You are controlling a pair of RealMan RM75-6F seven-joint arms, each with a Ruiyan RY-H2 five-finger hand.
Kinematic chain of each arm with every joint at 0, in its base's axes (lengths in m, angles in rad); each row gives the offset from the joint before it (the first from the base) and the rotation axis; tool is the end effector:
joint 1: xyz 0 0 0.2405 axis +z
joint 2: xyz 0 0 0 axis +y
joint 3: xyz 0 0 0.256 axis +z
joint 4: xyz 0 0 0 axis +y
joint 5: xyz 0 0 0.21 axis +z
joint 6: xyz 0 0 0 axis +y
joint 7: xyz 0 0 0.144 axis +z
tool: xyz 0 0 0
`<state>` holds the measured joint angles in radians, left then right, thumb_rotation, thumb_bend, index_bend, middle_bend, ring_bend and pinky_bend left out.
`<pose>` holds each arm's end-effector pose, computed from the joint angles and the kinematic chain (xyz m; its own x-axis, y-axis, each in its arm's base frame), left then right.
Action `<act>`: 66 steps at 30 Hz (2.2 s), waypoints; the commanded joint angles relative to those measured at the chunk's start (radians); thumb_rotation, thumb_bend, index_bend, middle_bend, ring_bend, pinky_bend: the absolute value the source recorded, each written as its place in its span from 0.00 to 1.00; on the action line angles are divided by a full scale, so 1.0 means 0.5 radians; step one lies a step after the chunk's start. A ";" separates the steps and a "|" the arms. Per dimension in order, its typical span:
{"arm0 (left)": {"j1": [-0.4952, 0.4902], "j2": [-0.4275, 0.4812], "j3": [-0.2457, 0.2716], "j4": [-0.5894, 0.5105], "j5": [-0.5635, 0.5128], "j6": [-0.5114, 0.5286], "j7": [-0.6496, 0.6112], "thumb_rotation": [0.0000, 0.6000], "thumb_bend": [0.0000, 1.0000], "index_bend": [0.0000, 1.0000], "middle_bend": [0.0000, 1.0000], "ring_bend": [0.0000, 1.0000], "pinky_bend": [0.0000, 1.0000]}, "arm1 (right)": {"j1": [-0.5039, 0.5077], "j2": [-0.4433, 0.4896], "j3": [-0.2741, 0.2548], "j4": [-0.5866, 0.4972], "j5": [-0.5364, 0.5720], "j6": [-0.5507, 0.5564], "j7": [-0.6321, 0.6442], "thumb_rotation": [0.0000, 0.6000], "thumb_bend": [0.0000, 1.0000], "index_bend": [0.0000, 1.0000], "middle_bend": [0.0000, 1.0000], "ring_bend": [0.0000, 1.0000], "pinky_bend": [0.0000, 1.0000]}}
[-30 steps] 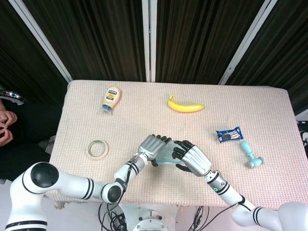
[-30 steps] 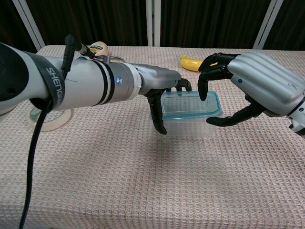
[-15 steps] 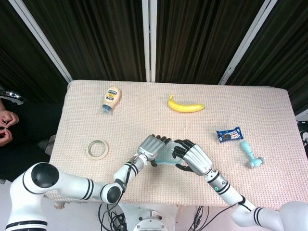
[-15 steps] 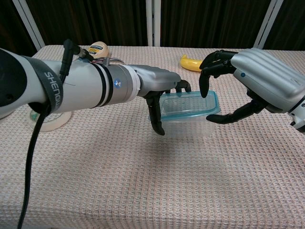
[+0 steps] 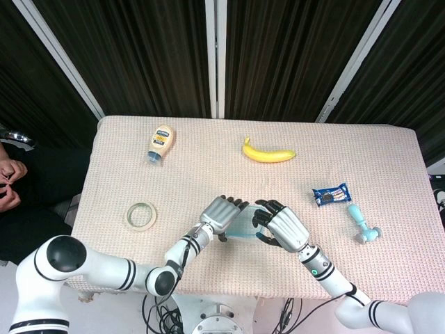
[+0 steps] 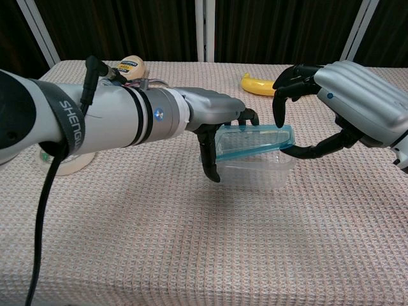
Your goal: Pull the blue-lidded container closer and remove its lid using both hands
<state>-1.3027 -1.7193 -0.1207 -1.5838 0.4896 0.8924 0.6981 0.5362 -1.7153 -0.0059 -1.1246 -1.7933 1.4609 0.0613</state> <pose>0.0050 0.3164 -0.1013 0.6295 0.4112 0.6593 0.7287 -0.6068 -0.3173 -0.1788 -0.2671 -0.0222 0.2885 0.0253 0.9572 -0.7054 -0.6703 0.2303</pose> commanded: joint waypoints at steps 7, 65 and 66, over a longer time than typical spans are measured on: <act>0.044 0.071 -0.021 -0.083 0.046 -0.030 -0.084 1.00 0.00 0.03 0.12 0.03 0.10 | 0.017 -0.093 0.003 0.152 -0.028 0.021 -0.011 1.00 0.53 0.64 0.49 0.25 0.39; 1.480 1.048 0.228 -0.063 1.069 1.023 -0.977 1.00 0.00 0.01 0.05 0.00 0.04 | -0.223 1.079 0.236 -1.022 1.024 -0.747 -0.385 1.00 0.23 0.00 0.05 0.00 0.02; 1.509 1.063 0.229 -0.065 1.092 1.037 -1.007 1.00 0.00 0.02 0.05 0.00 0.04 | -0.268 1.088 0.243 -1.045 0.987 -0.644 -0.350 1.00 0.23 0.00 0.09 0.00 0.05</act>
<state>-0.5712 -1.2037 -0.0080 -1.6229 1.0150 1.3956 0.2184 0.4643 -1.1969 0.1175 -1.6053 -1.2737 1.0279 -0.1380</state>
